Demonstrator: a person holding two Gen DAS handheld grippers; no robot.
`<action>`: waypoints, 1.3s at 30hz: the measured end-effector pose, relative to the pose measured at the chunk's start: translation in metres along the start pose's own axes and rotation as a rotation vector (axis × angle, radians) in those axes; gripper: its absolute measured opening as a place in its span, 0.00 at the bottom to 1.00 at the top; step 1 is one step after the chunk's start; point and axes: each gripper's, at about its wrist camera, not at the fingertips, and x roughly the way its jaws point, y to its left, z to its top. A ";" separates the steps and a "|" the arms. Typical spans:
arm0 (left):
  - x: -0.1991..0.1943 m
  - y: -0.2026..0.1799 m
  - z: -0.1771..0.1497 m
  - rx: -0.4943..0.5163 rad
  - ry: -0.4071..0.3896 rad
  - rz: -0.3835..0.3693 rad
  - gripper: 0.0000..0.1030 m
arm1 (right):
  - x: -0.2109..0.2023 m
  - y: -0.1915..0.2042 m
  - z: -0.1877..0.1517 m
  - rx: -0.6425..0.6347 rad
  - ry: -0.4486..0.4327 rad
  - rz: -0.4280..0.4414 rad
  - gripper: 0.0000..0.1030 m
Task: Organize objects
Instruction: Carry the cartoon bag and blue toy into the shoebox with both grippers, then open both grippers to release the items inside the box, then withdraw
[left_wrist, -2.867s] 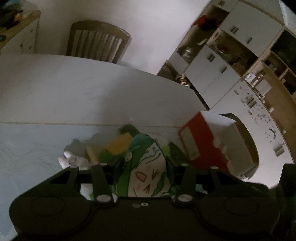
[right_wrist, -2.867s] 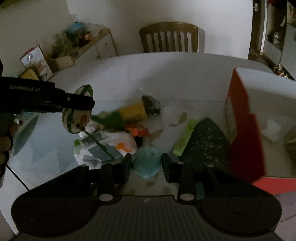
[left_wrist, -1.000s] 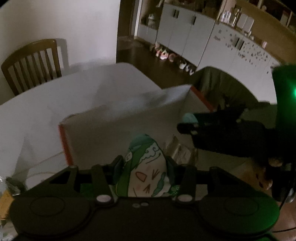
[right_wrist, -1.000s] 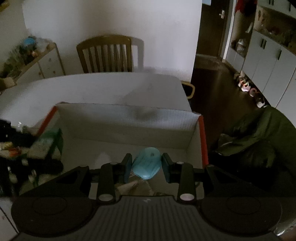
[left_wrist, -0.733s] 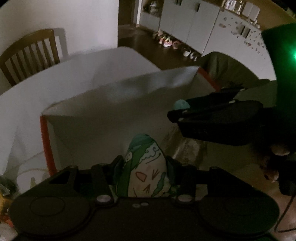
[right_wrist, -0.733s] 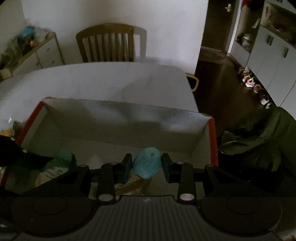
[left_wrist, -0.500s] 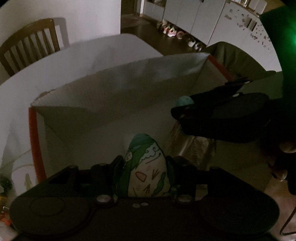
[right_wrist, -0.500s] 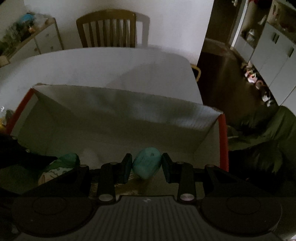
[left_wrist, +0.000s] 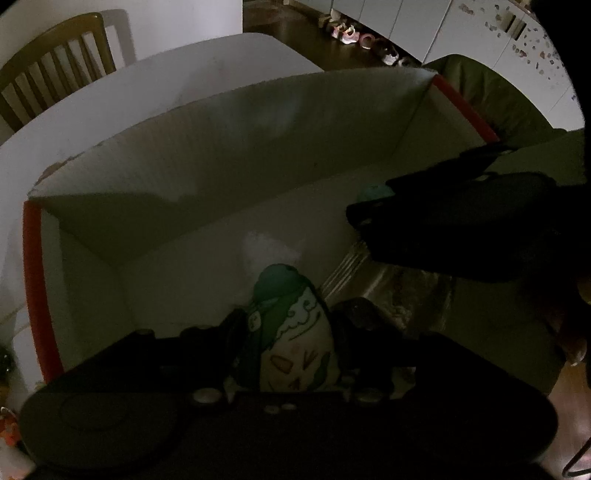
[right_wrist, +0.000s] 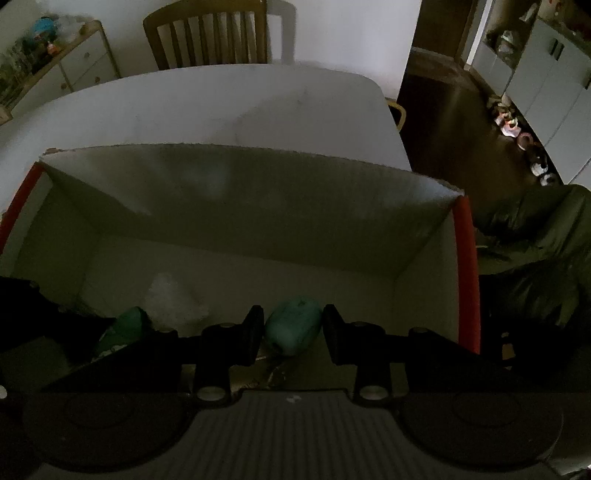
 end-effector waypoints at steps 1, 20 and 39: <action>-0.001 0.000 0.000 0.000 -0.001 -0.002 0.49 | 0.000 0.000 0.000 -0.001 -0.002 0.003 0.33; -0.029 -0.002 -0.011 -0.024 -0.085 -0.033 0.72 | -0.036 -0.006 -0.005 0.017 -0.079 0.058 0.44; -0.105 -0.009 -0.040 0.014 -0.298 -0.045 0.74 | -0.125 -0.003 -0.040 0.067 -0.248 0.114 0.48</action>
